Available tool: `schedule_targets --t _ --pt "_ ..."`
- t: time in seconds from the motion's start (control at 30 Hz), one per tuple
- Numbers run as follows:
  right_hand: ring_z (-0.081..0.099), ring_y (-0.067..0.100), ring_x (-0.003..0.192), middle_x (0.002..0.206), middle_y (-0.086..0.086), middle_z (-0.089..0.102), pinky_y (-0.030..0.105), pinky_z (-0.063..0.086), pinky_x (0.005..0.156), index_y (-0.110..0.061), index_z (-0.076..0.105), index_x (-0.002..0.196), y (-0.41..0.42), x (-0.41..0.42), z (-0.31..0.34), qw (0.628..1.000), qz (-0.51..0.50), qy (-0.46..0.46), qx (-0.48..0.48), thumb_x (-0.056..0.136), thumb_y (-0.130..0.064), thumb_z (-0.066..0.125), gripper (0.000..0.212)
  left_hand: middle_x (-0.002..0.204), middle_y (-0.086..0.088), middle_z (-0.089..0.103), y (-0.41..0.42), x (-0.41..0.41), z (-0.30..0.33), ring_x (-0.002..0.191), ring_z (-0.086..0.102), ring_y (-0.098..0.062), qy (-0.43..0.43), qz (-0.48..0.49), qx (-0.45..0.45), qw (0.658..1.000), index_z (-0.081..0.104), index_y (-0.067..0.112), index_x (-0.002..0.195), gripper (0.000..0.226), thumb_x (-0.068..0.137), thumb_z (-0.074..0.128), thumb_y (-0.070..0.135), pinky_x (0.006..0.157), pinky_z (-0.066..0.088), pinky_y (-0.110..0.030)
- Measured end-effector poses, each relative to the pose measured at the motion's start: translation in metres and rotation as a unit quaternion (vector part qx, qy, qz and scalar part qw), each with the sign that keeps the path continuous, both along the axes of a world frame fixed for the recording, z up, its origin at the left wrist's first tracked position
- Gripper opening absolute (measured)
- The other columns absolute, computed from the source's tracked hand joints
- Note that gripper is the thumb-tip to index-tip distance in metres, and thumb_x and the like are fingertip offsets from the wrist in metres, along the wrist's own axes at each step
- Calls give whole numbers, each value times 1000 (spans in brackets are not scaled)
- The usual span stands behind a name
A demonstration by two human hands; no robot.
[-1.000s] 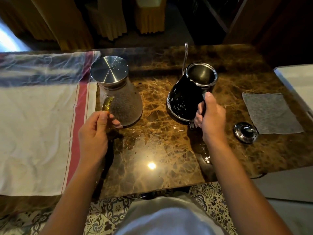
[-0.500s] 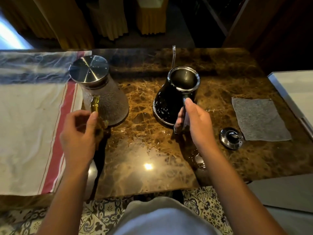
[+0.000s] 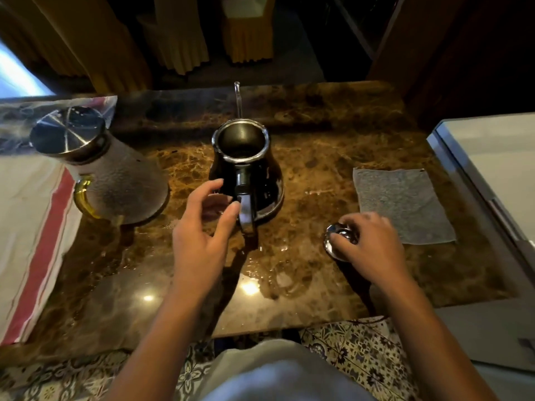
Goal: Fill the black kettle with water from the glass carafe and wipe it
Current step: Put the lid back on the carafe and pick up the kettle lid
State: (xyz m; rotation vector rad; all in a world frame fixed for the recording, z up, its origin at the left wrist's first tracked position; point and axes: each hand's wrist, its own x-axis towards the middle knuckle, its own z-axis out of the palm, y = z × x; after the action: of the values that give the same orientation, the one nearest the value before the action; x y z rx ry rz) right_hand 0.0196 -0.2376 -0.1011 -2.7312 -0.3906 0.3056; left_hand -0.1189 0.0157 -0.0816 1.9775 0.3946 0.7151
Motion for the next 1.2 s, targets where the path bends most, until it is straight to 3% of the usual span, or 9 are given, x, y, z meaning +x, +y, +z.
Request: schedule_targets --t 0.3,0.43,0.53,0.67,0.73,0.83,0.97,1.07,1.2 --pt "58 19 100 101 -6 57 33 42 73 -31 66 90 -16 9 -12 999 -6 -19 33 90 -45 76 17 112 28 70 -8 9 -3 106 68 5 -3 -11 5 1000 52 39 139 47 94 69 35 87 52 -8" --pt "62 18 82 87 -8 59 33 43 67 -28 65 78 -7 16 -4 998 10 -18 65 95 -43 72 24 106 18 70 -7 13 -7 103 71 -5 -5 -32 14 999 49 49 137 48 94 68 37 90 56 -18" --pt "64 14 80 86 -6 66 29 44 65 -24 70 81 10 29 21 982 35 -4 186 97 -47 67 28 102 12 71 -5 16 -12 102 72 -11 -13 -52 11 999 47 52 137 45 98 65 41 88 58 -24" --pt "59 6 65 72 -4 65 16 46 60 -18 67 77 47 39 76 920 66 -59 381 94 -47 69 34 98 6 71 2 15 -15 99 73 -16 -7 -76 2 997 45 52 138 46 96 62 47 83 60 -29" --pt "58 4 63 68 -4 64 18 46 60 -14 68 75 71 42 98 896 91 -72 429 96 -41 72 34 97 8 69 4 16 -16 98 72 -17 -5 -86 0 996 44 53 137 45 96 62 46 81 60 -28" --pt "59 6 64 69 -4 66 23 48 62 -12 71 76 113 47 117 897 131 -86 413 96 -38 73 33 99 14 67 4 16 -15 99 71 -15 -15 -98 -13 995 44 57 135 45 97 63 41 80 60 -25" --pt "61 6 67 70 -5 67 19 47 61 -10 70 77 157 47 117 914 176 -104 349 96 -39 73 34 103 9 70 3 17 -17 104 72 -17 -11 -97 -39 994 44 62 133 45 96 62 43 84 61 -33" --pt "63 13 70 73 0 68 34 53 65 -11 69 80 174 50 110 927 199 -118 295 96 -43 71 36 106 16 69 5 17 -17 101 73 -12 -12 -106 -54 993 46 60 133 47 99 65 34 80 63 -33" --pt "62 15 74 77 -3 68 47 55 72 -16 68 83 188 57 106 944 227 -122 205 96 -46 68 33 100 11 67 9 19 -18 91 72 -17 7 -106 -78 991 51 50 135 44 98 68 33 77 61 -46"
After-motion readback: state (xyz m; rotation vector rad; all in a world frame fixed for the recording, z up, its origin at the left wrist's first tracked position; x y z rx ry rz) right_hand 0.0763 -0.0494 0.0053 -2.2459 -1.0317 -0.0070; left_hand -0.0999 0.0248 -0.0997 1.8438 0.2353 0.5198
